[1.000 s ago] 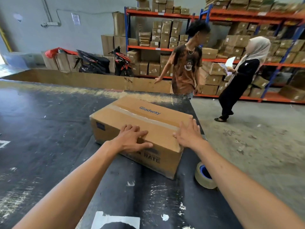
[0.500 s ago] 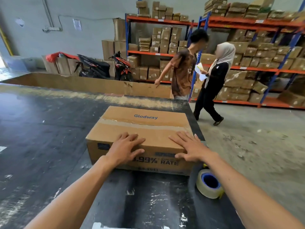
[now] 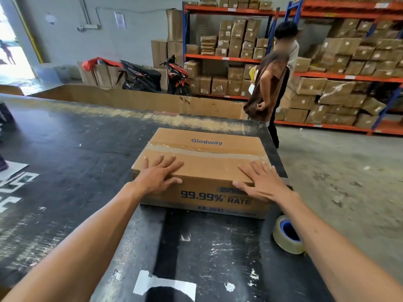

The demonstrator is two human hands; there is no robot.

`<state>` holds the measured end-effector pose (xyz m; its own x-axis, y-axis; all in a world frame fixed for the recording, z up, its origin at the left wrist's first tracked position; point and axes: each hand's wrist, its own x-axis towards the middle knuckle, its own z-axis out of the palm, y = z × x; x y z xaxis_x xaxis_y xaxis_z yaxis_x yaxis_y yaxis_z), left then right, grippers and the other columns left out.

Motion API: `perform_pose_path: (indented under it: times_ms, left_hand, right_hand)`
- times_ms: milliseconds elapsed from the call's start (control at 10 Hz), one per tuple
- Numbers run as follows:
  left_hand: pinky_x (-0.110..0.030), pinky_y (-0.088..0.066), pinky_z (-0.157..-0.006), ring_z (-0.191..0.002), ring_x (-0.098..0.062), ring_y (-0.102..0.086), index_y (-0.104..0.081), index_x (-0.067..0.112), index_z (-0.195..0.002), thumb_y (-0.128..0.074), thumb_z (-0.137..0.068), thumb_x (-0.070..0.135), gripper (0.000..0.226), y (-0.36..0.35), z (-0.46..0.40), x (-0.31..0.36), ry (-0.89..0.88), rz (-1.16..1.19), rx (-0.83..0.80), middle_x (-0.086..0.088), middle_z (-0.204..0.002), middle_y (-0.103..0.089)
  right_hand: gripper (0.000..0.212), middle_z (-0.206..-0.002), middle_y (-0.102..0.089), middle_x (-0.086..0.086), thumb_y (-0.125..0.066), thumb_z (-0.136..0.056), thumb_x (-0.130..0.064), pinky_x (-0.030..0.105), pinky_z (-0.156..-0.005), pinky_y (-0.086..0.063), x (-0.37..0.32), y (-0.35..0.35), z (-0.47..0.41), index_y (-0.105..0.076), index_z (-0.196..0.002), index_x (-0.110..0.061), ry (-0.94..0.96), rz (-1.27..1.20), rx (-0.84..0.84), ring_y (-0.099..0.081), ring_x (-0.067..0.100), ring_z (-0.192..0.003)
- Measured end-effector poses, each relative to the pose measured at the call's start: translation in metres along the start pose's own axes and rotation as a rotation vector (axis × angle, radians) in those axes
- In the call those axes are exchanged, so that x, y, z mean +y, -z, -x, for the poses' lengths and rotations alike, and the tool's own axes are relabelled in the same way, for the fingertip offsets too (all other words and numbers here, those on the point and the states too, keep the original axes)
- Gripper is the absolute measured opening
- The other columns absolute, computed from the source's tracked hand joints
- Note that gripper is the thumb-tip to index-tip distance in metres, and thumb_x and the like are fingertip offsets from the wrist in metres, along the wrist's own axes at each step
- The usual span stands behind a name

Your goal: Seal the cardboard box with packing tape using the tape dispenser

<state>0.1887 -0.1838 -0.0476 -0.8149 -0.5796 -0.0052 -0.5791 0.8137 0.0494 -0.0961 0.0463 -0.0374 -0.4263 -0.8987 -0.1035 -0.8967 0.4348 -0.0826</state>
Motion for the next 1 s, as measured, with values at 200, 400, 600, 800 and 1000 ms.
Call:
perform_pose_path:
  times_ms: [200,400,600,800,1000]
  left_hand:
    - [-0.069,0.002,-0.116,-0.154,-0.030,0.000,-0.008,0.047,-0.157,-0.024,-0.092,0.074,0.072,-0.003,-0.002,0.009,0.035,0.001,0.017,0.010,-0.168,-0.002]
    - [-0.069,0.001,-0.116,-0.154,-0.031,-0.002,-0.008,0.049,-0.156,-0.024,-0.093,0.073,0.070,-0.009,-0.005,0.015,0.041,0.014,0.057,0.010,-0.168,-0.003]
    - [-0.070,0.003,-0.116,-0.154,-0.030,0.001,-0.006,0.050,-0.156,-0.023,-0.093,0.074,0.070,-0.012,-0.008,0.011,0.027,0.011,0.065,0.011,-0.168,-0.001]
    - [-0.068,0.006,-0.116,-0.154,-0.029,0.003,-0.005,0.052,-0.155,-0.022,-0.090,0.077,0.071,-0.014,-0.009,0.007,0.014,0.010,0.045,0.012,-0.168,0.000]
    - [-0.068,0.009,-0.115,-0.152,-0.034,0.017,-0.002,0.038,-0.159,-0.008,-0.086,0.084,0.087,-0.025,-0.002,0.010,-0.030,0.033,0.217,-0.006,-0.166,0.019]
  right_hand:
    - [0.090,-0.169,0.007,0.009,-0.007,-0.082,-0.088,0.048,-0.123,0.005,-0.009,-0.013,-0.006,0.001,-0.158,-0.042,-0.051,0.003,0.102,0.007,0.030,-0.154]
    - [0.092,-0.169,0.005,0.008,-0.002,-0.078,-0.090,0.051,-0.124,-0.001,0.003,-0.011,-0.012,0.002,-0.158,-0.044,-0.027,0.027,0.116,0.004,0.029,-0.155]
    - [0.091,-0.169,0.006,0.007,-0.005,-0.080,-0.090,0.051,-0.124,0.000,-0.002,-0.011,-0.007,0.001,-0.158,-0.044,-0.048,0.017,0.115,0.005,0.029,-0.155]
    - [0.090,-0.169,0.007,0.007,-0.006,-0.080,-0.090,0.052,-0.124,0.000,-0.003,-0.010,-0.005,0.002,-0.158,-0.044,-0.053,0.020,0.099,0.007,0.029,-0.155]
    - [0.084,-0.167,0.013,0.013,-0.018,-0.091,-0.078,0.055,-0.122,0.009,-0.020,-0.022,0.016,0.000,-0.160,-0.034,-0.169,-0.071,0.253,0.018,0.029,-0.153]
